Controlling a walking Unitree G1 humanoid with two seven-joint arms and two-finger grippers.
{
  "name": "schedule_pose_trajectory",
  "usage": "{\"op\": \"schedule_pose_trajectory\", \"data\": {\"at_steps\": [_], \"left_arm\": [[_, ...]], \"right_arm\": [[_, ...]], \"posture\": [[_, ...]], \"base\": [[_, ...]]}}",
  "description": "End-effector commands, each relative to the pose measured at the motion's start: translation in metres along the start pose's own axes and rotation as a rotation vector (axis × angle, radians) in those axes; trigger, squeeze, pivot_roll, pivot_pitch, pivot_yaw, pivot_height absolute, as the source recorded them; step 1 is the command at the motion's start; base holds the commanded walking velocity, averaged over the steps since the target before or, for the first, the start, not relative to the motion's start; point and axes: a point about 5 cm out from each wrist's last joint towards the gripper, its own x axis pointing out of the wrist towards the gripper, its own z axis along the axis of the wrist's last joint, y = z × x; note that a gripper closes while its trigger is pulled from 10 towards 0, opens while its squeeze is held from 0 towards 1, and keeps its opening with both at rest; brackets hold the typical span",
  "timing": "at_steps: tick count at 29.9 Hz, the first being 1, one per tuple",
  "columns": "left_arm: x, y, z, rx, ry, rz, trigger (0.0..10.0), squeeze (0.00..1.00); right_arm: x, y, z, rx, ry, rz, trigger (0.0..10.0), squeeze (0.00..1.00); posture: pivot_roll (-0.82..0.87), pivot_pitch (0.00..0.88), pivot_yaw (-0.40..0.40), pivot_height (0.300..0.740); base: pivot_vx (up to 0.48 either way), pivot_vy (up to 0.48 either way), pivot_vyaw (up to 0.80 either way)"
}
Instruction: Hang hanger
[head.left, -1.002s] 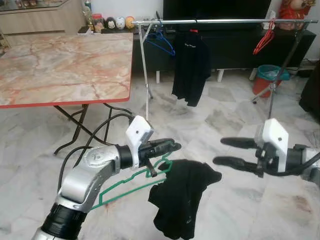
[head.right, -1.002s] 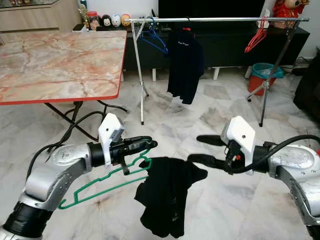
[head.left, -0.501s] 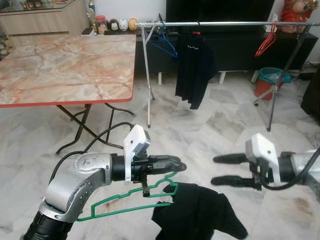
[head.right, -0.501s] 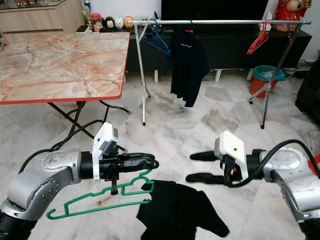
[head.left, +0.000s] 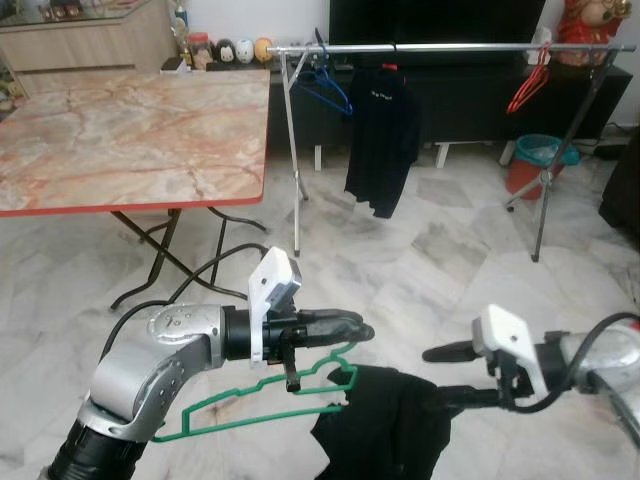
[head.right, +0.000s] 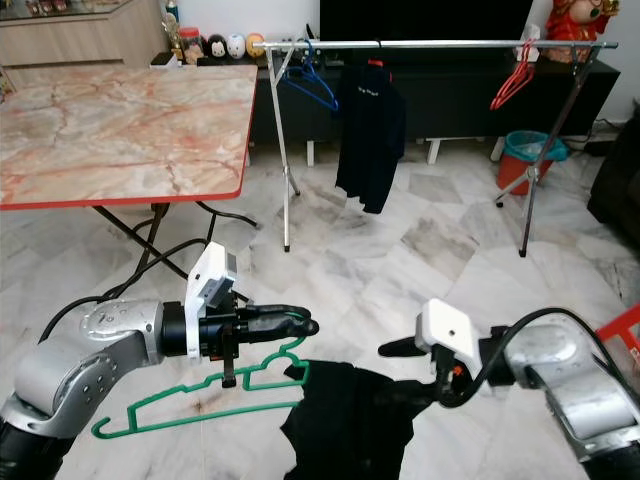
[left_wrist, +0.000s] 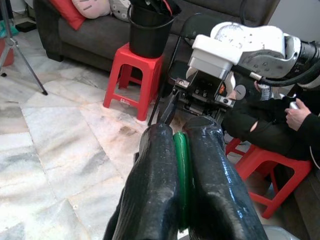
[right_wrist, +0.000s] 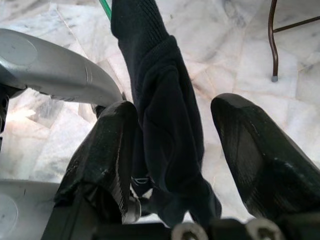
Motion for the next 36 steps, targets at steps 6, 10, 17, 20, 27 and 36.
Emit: {"op": "schedule_pose_trajectory", "data": {"at_steps": [6, 10, 17, 20, 27, 36], "left_arm": [[0.003, -0.004, 0.011, 0.035, -0.025, -0.023, 10.0, 0.0], [0.004, -0.005, 0.011, 0.034, -0.029, -0.025, 10.0, 0.0], [0.005, -0.006, 0.012, 0.031, -0.036, -0.031, 10.0, 0.0], [0.006, -0.007, 0.011, 0.029, -0.037, -0.033, 10.0, 0.0], [0.008, -0.006, 0.011, 0.03, -0.039, -0.027, 10.0, 0.0], [0.009, -0.005, 0.013, 0.032, -0.043, -0.028, 10.0, 0.0]], "right_arm": [[0.011, -0.003, -0.002, -0.009, -0.002, 0.013, 10.0, 0.0], [0.015, -0.004, -0.003, 0.003, -0.015, 0.021, 10.0, 0.0], [0.022, -0.002, -0.009, 0.036, -0.034, 0.047, 10.0, 0.0], [0.023, -0.001, -0.01, 0.048, -0.043, 0.061, 0.0, 0.0], [0.025, -0.001, -0.009, 0.053, -0.047, 0.073, 0.0, 0.0], [0.029, 0.001, -0.01, 0.07, -0.055, 0.09, 0.0, 0.0]], "posture": [[0.05, 0.0, 0.016, 0.74], [0.06, 0.0, 0.016, 0.74], [0.06, 0.0, 0.013, 0.74], [0.06, 0.0, 0.013, 0.74], [0.06, 0.0, 0.009, 0.74], [0.07, 0.0, 0.008, 0.74]], "base": [[0.0, 0.0, 0.0], [0.0, 0.0, 0.0], [0.0, 0.0, 0.0], [0.0, 0.0, 0.0], [0.0, 0.0, 0.0], [0.0, 0.0, 0.0]]}}
